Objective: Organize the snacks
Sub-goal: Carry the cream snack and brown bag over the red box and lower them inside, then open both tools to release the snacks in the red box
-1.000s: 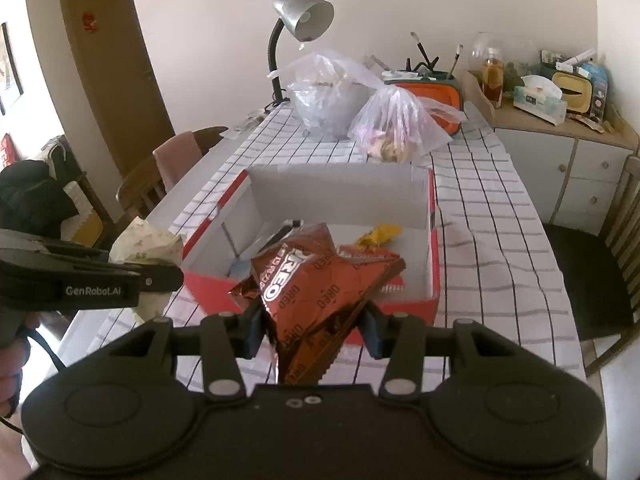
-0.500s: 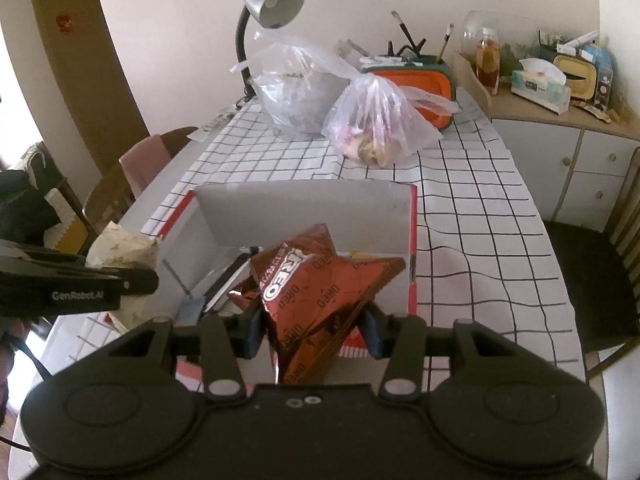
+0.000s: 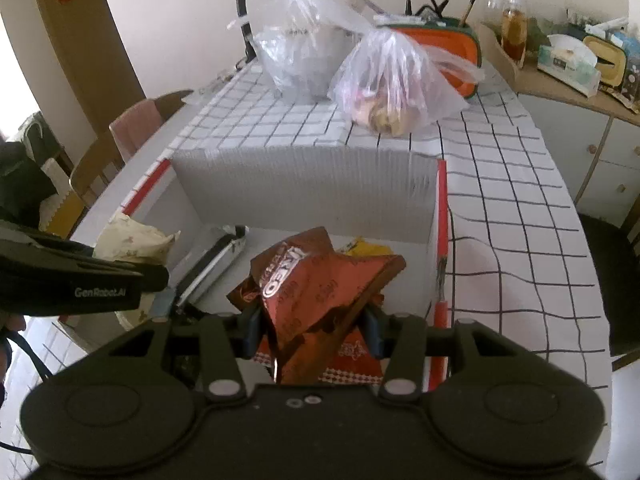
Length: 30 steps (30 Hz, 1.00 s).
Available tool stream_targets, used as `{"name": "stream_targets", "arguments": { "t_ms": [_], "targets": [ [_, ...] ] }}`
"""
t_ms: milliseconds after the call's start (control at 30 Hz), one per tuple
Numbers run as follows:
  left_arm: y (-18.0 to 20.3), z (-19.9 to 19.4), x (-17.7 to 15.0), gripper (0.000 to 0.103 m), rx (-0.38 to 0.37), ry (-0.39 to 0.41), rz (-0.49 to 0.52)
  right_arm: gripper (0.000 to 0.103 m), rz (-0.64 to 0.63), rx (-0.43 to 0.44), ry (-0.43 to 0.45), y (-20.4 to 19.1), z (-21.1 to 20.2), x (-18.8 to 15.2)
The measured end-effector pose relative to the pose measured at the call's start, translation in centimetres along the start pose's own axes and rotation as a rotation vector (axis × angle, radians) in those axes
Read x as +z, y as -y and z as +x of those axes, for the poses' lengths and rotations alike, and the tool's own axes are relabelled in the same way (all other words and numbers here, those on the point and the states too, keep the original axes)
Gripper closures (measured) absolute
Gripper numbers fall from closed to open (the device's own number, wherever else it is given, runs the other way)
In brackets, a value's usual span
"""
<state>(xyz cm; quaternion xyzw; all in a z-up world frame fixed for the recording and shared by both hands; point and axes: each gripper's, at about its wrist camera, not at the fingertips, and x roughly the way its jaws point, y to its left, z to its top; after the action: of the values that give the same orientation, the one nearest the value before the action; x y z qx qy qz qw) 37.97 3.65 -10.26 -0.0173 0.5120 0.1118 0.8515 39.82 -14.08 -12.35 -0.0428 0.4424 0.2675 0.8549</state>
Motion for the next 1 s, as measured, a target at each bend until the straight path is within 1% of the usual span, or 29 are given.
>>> {"name": "stream_targets", "arguments": {
  "t_ms": [167, 267, 333, 400, 433, 467, 500, 533, 567, 633, 700, 733, 833, 933, 1000],
  "targets": [
    [0.4, 1.5, -0.1, 0.072, 0.035, -0.044, 0.012, 0.054, -0.013, 0.004, -0.016, -0.1, 0.6, -0.3],
    [0.4, 2.2, -0.4, 0.072, 0.047, -0.072, 0.011, 0.052, -0.018, 0.008, -0.02, -0.1, 0.7, -0.3],
    [0.2, 2.5, -0.6, 0.072, 0.045, -0.086, -0.002, 0.049, -0.019, 0.006, -0.025, -0.1, 0.7, -0.4],
    [-0.1, 2.6, -0.7, 0.071, 0.041, -0.095, -0.02, 0.047, -0.02, 0.001, -0.024, -0.1, 0.6, -0.4],
    [-0.2, 2.5, -0.7, 0.067, 0.036, -0.094, -0.024, 0.045, -0.017, 0.002, -0.024, -0.1, 0.5, -0.4],
    [-0.3, 2.3, -0.8, 0.061, 0.031, -0.087, -0.03, 0.042, -0.014, 0.0, -0.023, -0.2, 0.4, -0.5],
    [-0.4, 2.1, -0.8, 0.057, 0.024, -0.077, -0.036, 0.04, -0.012, -0.005, -0.021, -0.2, 0.2, -0.5],
    [-0.5, 1.8, -0.9, 0.052, 0.015, -0.067, -0.042, 0.037, -0.011, -0.01, -0.018, -0.3, 0.0, -0.6],
    [-0.6, 1.7, -0.9, 0.05, 0.008, -0.06, -0.046, 0.036, -0.012, -0.011, -0.017, -0.4, -0.2, -0.7],
    [-0.7, 1.3, -0.9, 0.049, -0.008, -0.054, -0.053, 0.035, -0.007, -0.015, -0.014, -0.5, -0.6, -0.8],
    [-0.8, 0.8, -1.1, 0.049, -0.024, -0.042, -0.053, 0.029, 0.011, -0.017, 0.001, -0.6, -1.6, -1.0],
    [-0.8, 0.5, -1.2, 0.049, -0.031, -0.035, -0.052, 0.024, 0.014, -0.015, 0.008, -0.6, -2.0, -1.1],
    [-1.0, -0.6, -1.5, 0.044, -0.055, -0.008, -0.05, 0.022, 0.014, -0.014, 0.025, -1.1, -3.3, -1.3],
    [-1.4, -2.0, -2.0, 0.042, -0.077, 0.023, -0.047, 0.02, 0.019, -0.01, 0.041, -1.6, -4.6, -1.5],
    [-1.5, -3.0, -2.4, 0.042, -0.092, 0.04, -0.037, 0.017, 0.018, -0.009, 0.056, -2.1, -5.7, -1.9]
  ]
}}
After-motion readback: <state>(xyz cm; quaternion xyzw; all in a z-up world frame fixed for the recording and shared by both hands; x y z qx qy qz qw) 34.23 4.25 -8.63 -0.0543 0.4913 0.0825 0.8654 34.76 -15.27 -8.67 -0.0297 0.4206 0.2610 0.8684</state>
